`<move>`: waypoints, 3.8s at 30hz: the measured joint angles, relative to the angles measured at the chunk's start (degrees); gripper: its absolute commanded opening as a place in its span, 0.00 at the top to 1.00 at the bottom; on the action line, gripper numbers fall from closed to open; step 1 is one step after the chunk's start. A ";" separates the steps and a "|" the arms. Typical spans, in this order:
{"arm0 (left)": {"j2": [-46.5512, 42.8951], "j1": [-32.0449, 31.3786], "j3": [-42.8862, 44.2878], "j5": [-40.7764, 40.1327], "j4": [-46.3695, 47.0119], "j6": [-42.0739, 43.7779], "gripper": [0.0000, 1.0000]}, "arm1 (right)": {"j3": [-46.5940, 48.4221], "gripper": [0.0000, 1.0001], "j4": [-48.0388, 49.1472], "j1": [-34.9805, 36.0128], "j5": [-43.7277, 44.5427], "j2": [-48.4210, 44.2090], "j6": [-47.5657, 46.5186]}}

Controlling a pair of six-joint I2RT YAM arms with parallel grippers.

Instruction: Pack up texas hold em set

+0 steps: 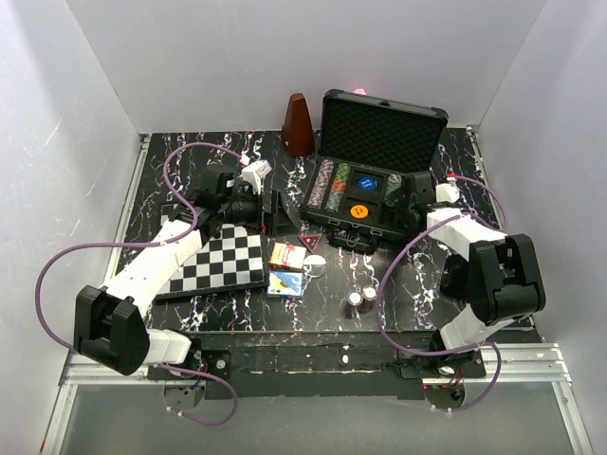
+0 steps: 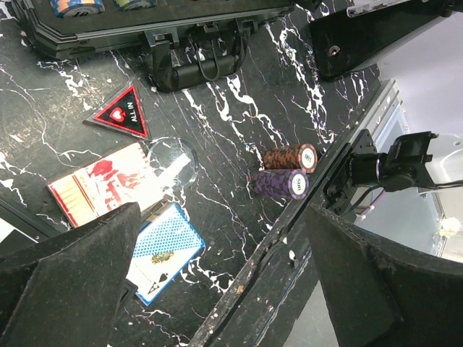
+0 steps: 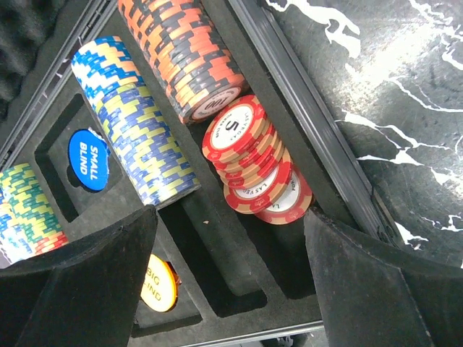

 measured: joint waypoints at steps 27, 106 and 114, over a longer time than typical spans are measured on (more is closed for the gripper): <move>0.00 0.00 0.00 -0.04 0.00 0.26 0.02 | -0.57 0.12 6.56 -1.09 3.56 -1.51 -3.50; 0.00 0.00 0.00 0.17 0.00 0.20 0.02 | 7.65 0.06 3.37 -2.64 6.08 6.54 5.77; 0.00 0.00 0.00 0.17 0.00 0.20 0.02 | 7.10 0.05 -1.79 0.46 6.05 5.79 8.79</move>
